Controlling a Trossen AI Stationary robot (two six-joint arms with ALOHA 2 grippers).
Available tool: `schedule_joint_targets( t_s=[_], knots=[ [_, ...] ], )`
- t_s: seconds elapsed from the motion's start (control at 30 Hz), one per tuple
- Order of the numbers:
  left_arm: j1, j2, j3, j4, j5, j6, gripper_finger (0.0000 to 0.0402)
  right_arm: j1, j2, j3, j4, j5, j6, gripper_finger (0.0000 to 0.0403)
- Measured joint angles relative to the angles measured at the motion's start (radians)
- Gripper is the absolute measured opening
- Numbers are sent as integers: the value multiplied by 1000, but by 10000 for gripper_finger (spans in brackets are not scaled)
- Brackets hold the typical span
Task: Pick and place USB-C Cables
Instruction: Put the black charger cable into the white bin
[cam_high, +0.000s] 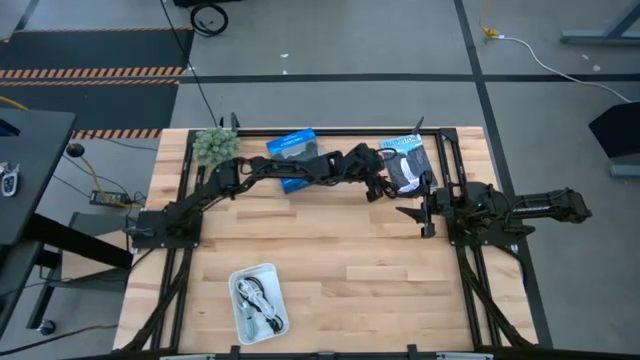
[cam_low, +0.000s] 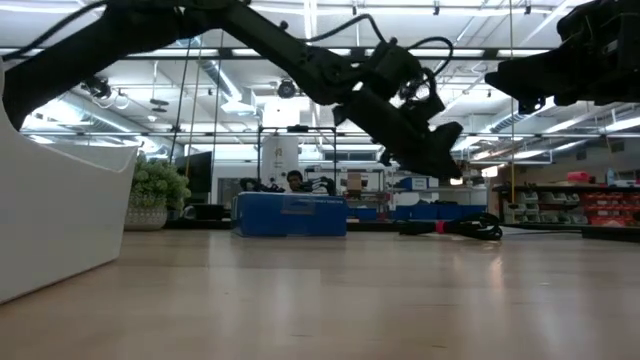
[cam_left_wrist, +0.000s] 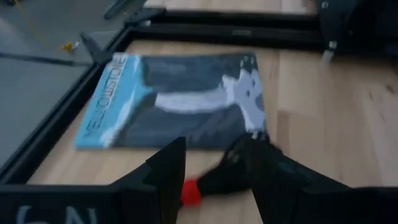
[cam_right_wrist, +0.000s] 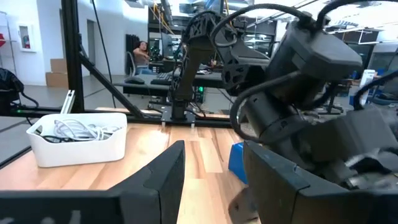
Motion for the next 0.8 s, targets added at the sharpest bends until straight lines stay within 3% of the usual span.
schedule_joint_targets(
  t_s=[0.13, 0.37, 0.6, 0.8],
  knots=[
    [-1, 40, 56, -29, 12, 20, 172, 0, 0, 0, 0, 1, 0, 169],
    [6, 61, 48, 35, 187, 53, 172, 0, 0, 0, 0, 2, 0, 169],
    [6, 100, 49, 109, 180, 48, 172, 0, 0, 0, 0, 2, 0, 169],
    [2, 119, 48, 148, 85, 64, 172, 0, 0, 0, 0, 2, 0, 169]
  ],
)
